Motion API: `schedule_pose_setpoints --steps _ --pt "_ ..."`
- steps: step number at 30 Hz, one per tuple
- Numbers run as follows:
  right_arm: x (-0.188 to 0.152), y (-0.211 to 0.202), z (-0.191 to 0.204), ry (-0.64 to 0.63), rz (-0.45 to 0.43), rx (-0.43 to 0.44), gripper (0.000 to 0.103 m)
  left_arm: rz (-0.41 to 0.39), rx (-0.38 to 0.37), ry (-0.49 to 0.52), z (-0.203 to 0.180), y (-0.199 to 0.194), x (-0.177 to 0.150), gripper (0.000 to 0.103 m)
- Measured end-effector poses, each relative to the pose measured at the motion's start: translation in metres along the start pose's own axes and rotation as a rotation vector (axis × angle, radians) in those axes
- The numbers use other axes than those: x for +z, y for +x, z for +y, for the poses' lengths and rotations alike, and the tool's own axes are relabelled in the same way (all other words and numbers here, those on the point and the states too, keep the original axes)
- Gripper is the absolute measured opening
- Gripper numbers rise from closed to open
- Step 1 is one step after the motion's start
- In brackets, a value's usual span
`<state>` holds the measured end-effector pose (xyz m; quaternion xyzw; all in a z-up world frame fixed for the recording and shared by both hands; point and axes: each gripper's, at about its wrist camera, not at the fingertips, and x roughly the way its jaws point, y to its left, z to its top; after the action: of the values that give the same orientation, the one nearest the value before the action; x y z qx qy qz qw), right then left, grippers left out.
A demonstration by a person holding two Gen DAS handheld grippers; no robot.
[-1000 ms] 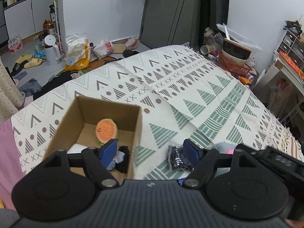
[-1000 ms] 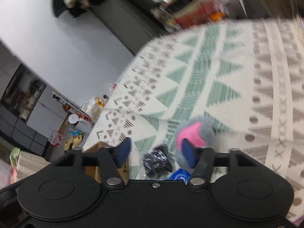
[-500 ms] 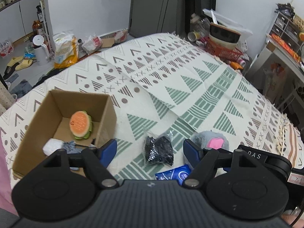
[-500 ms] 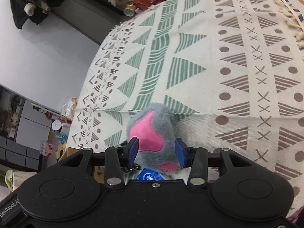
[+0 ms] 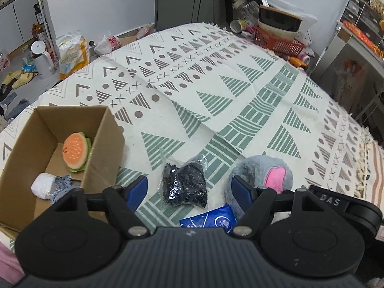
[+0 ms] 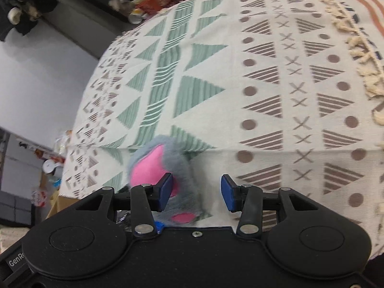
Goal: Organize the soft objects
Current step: 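Reach the right gripper to the grey plush with pink ears, then grasp the grey plush with the right gripper while the left grasps it too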
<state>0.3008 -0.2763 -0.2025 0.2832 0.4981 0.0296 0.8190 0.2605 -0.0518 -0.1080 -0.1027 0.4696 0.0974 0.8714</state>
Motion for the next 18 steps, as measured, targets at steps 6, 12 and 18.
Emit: schedule_pose_setpoints --steps 6,12,18 --pt "0.004 0.004 -0.017 0.07 0.001 -0.067 0.044 0.029 -0.027 0.012 -0.014 0.021 0.001 0.075" --pt "0.006 -0.007 -0.017 0.104 -0.021 -0.023 0.044 0.052 -0.038 -0.002 -0.019 0.036 0.001 0.075" --pt "0.008 -0.014 -0.009 0.091 -0.024 0.032 0.044 0.07 -0.053 -0.009 -0.026 0.048 0.002 0.075"
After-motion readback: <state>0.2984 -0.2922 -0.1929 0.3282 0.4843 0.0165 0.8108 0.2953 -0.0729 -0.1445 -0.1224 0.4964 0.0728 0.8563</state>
